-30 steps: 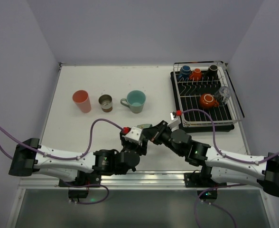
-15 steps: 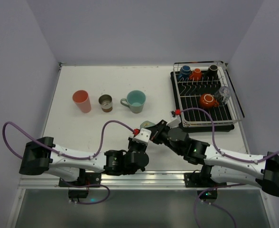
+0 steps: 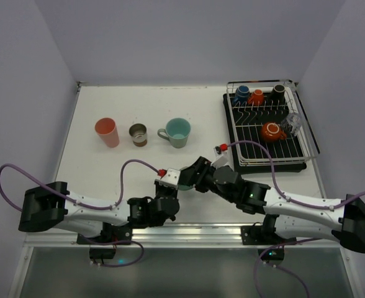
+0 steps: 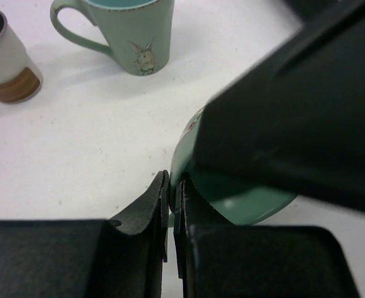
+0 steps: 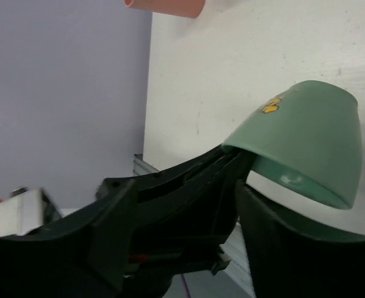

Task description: Unload the cups from the dish rack

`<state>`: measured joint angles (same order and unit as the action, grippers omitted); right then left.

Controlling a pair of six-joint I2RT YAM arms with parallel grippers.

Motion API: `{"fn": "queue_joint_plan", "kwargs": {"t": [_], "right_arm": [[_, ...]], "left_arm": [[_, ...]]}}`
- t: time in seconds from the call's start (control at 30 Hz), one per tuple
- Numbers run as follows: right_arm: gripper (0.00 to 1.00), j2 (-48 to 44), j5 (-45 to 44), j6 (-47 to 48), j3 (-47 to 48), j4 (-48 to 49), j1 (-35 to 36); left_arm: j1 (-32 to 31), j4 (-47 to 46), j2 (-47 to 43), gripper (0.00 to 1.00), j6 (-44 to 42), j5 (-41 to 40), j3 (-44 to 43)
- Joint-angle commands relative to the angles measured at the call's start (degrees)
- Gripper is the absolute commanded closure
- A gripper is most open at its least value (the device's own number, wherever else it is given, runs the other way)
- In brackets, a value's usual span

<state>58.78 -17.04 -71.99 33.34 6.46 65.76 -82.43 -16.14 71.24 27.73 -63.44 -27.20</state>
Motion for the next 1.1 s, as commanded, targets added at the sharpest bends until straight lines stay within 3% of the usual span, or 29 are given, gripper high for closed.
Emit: {"fn": "queue_joint_plan", "kwargs": {"t": [0.0, 0.23, 0.33, 0.43, 0.53, 0.7, 0.83, 0.93, 1.07], "right_arm": [[0.28, -2.4, -2.8, 1.1, 3.1, -2.2, 0.2], [0.23, -5.3, -7.0, 3.7, 4.1, -10.7, 0.1], [0.11, -7.4, -7.8, 7.3, 5.3, -17.2, 0.0], [0.05, -10.4, -8.7, 11.1, 6.6, -24.0, 0.0], [0.04, -12.6, -9.6, 15.5, 8.5, -31.6, -0.2], [0.04, -12.4, -9.5, 21.6, 13.5, -41.7, -0.4], [0.05, -13.0, -8.5, 24.5, 14.0, -43.0, -0.5], [0.05, -12.6, -7.1, 25.8, 13.9, -43.0, -0.5], [0.05, -12.9, -5.8, 26.5, 12.8, -42.8, -0.5]], "left_arm": [[1.4, -2.6, -1.5, 1.0, 8.7, -2.9, 1.1], [6.0, 1.6, -1.8, 1.0, 14.6, -0.8, 1.7], [10.9, 8.4, -4.5, 1.0, 19.6, 4.7, 0.8], [19.2, 15.4, -9.6, 1.0, 23.0, 12.9, 0.2], [26.2, 27.3, -15.3, 1.0, 25.1, 17.1, -3.4], [42.2, 37.4, -22.9, 1.0, 22.7, 29.9, -8.7], [58.4, 42.1, -21.9, 1.0, 17.3, 42.7, -9.5], [67.1, 42.7, -19.7, 1.0, 14.3, 48.3, -9.8], [74.2, 43.4, -15.8, 1.0, 12.2, 57.4, -11.0]]}}
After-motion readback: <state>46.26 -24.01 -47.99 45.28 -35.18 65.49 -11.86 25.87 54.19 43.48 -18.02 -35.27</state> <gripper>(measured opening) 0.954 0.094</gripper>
